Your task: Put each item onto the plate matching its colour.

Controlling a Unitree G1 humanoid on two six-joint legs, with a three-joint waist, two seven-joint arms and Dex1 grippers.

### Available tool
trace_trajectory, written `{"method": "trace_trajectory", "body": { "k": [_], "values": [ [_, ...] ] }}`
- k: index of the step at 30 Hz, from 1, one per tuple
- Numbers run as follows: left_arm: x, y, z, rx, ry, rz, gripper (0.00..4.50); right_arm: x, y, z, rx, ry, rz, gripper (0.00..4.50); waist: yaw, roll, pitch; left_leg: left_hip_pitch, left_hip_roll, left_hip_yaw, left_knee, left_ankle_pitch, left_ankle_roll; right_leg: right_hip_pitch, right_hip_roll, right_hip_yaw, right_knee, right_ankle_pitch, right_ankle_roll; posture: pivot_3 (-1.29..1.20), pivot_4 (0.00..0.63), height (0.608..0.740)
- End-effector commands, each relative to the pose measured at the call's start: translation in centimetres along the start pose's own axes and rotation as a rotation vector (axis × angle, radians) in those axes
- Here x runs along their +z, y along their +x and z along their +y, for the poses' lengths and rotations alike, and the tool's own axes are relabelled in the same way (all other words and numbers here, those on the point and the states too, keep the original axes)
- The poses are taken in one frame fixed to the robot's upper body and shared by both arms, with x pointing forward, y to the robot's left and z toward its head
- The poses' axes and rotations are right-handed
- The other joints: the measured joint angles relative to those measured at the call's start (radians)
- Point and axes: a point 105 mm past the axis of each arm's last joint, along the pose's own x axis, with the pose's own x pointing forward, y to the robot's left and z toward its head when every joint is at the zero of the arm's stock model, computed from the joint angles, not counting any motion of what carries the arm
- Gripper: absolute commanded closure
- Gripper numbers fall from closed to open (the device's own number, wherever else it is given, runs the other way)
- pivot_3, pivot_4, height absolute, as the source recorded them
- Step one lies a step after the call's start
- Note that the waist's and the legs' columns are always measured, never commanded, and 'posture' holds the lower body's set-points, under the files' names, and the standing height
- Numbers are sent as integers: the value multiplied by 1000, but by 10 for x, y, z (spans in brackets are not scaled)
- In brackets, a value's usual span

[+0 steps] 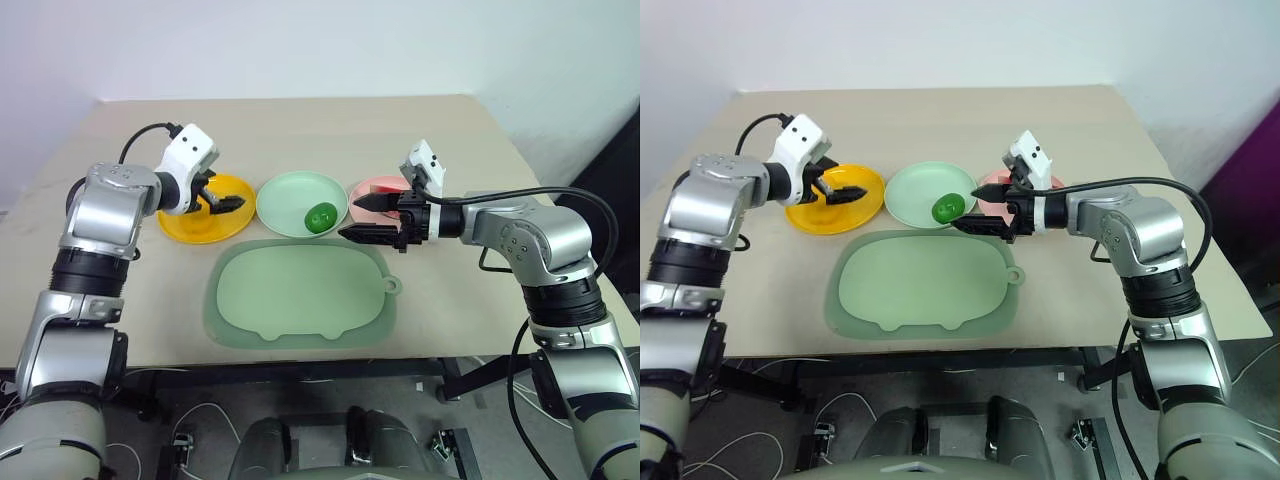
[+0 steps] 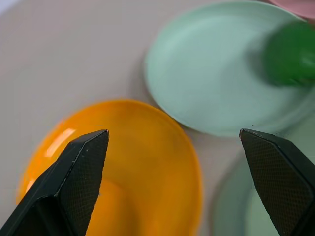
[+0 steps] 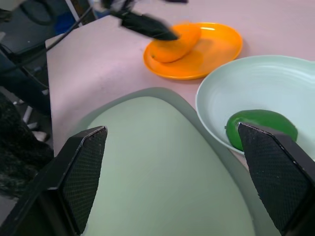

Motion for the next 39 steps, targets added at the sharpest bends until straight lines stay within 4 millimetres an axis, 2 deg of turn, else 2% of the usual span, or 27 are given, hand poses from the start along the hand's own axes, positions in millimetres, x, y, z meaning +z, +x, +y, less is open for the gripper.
{"method": "trace_trajectory", "body": {
  "k": [1,4,11,16,18,23,28,31,39],
  "values": [
    [7,-15,-16,-135,25,-28,29,14,-6,-1,-8,-47,-40,0,2,0,0,0,0,0,0,0,0,0,0,0,0,0,0,0,150,740],
    [-1,-28,-26,-236,16,-21,29,14,-7,-2,-9,-54,-37,0,4,0,0,-1,0,0,0,0,0,0,0,0,-1,0,0,0,150,740],
    [-7,-57,-34,-404,-29,-96,29,13,-15,-9,-29,-68,-25,0,5,1,0,-1,0,0,1,0,0,-1,0,0,-2,0,-1,0,150,740],
    [-1,-76,-18,-384,-33,-174,29,11,-17,-8,-29,-68,-21,0,5,1,1,-1,0,0,1,0,0,-1,0,0,-2,-1,-1,0,150,740],
    [-2,-83,-18,-410,-20,-205,29,9,-18,-9,-33,-70,-18,0,3,1,1,-1,0,0,1,0,0,-1,0,0,-2,-1,-1,0,150,740],
    [-1,-93,-21,-496,-39,-254,29,7,-25,-10,-28,-70,-10,0,5,1,1,-2,0,0,1,0,0,-1,0,0,-2,-1,-1,0,150,740],
    [-5,-93,-19,-514,-49,-253,29,3,-36,-17,-38,-61,-1,0,6,1,1,-2,0,0,1,0,0,-1,0,0,-3,-1,-1,0,150,740],
    [-6,-95,-23,-543,-45,-256,29,2,-45,-15,-15,-63,7,0,5,1,1,-2,0,0,1,-1,-2,0,0,0,-3,-1,-1,0,150,740],
    [-14,-99,-19,-541,-8,-264,29,-3,-48,-11,16,-72,39,0,1,2,1,-2,0,0,1,-2,-3,-1,0,0,-4,-1,-1,0,150,740]
  ]
}}
